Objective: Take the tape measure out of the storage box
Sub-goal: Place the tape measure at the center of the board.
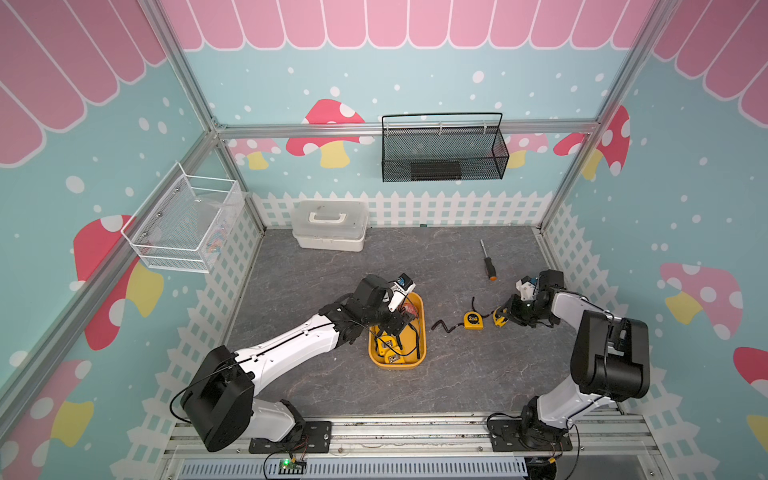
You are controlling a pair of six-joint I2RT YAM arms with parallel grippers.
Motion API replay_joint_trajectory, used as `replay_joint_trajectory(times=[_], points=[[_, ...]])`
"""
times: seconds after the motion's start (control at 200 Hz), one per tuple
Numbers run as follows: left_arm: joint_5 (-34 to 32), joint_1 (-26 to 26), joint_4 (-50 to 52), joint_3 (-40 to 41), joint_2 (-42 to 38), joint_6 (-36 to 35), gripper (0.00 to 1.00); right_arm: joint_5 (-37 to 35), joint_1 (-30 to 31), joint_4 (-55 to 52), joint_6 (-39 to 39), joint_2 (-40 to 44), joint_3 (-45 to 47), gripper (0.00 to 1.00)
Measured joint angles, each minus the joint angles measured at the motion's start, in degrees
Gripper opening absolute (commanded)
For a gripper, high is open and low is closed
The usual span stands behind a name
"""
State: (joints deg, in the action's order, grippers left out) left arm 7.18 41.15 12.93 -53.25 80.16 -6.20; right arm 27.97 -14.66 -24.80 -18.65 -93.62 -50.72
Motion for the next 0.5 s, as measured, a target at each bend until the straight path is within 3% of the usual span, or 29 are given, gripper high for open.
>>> replay_joint_trajectory(times=[0.21, 0.5], points=[[0.0, 0.0, -0.17, 0.26, -0.02, 0.02, 0.77, 0.83, -0.59, 0.92, 0.24, -0.59, 0.0, 0.25], [-0.02, 0.0, -0.22, 0.48, -0.02, 0.02, 0.77, 1.16, -1.07, 1.42, 0.44, -1.22, 0.0, 0.35]])
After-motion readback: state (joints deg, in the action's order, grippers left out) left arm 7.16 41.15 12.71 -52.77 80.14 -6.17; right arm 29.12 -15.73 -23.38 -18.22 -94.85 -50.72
